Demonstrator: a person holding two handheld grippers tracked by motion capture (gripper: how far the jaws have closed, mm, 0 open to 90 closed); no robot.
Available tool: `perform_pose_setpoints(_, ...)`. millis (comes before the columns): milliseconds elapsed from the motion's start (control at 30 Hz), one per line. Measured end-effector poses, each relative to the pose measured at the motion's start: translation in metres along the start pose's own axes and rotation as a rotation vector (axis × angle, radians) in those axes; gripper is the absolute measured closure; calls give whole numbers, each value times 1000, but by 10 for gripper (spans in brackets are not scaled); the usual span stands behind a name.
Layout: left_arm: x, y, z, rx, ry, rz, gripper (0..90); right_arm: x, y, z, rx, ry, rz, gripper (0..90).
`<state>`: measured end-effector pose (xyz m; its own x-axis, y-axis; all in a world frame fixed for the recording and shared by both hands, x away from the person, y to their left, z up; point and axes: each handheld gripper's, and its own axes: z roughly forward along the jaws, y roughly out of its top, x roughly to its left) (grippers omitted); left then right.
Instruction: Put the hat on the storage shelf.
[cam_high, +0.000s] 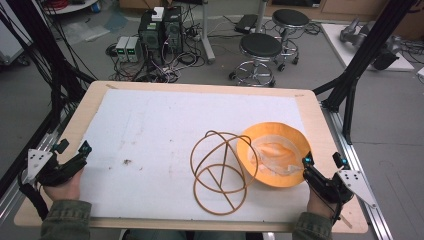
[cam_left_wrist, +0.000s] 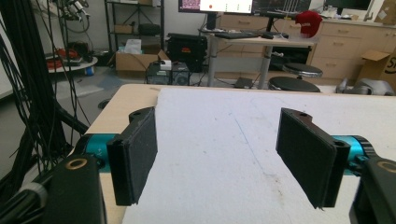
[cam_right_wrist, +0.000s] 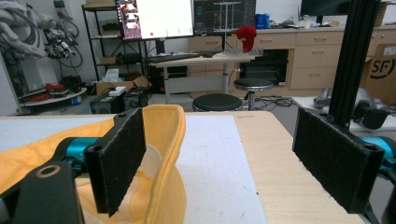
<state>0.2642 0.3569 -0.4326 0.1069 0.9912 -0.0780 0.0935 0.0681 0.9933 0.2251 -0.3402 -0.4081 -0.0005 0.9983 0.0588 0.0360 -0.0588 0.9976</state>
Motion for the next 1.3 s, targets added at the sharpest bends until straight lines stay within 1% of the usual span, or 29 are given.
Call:
perform_pose_setpoints(100, 0, 0, 0, 0, -6, -4, 294, 0, 0, 0, 2, 1, 5, 159)
perform_pose_setpoints(133, 0, 0, 0, 0, -9, -8, 294, 0, 0, -1, -1, -2, 14, 159)
perform_pose_setpoints(233, 0, -1, 0, -3, -25, -18, 294, -1, 0, -1, 1, -2, 13, 159)
perform_pose_setpoints(267, 0, -1, 0, -5, -26, -17, 294, 0, 0, -2, 6, -2, 23, 157)
perform_pose_setpoints(333, 0, 0, -1, -7, -26, -16, 294, 0, 0, -1, 2, -1, -3, 152)
perform_pose_setpoints(433, 1, -1, 0, -3, -23, -17, 294, 1, 0, -1, 7, 4, -11, 152)
perform_pose_setpoints(800, 1, -1, 1, 5, -12, -17, 295, 2, 0, -1, 4, 7, -6, 152)
perform_pose_setpoints(900, 1, -2, 1, 7, -16, -17, 296, 3, 0, -1, 8, 14, 1, 152)
perform_pose_setpoints(1067, -1, -2, 2, 9, -23, -16, 302, 4, 1, 0, 5, 24, -2, 152)
perform_pose_setpoints(1100, -1, -2, 3, 9, -24, -15, 301, 4, 2, 0, 9, 30, 1, 137)
perform_pose_setpoints(1200, -1, -2, 3, 11, -28, -14, 302, 3, 4, 1, 11, 35, 9, 133)
perform_pose_setpoints(1233, -2, -2, 3, 12, -30, -13, 302, 1, 7, 2, 19, 38, 16, 131)
perform_pose_setpoints(1300, -2, -2, 4, 14, -32, -13, 302, 0, 10, 2, 21, 37, 14, 131)
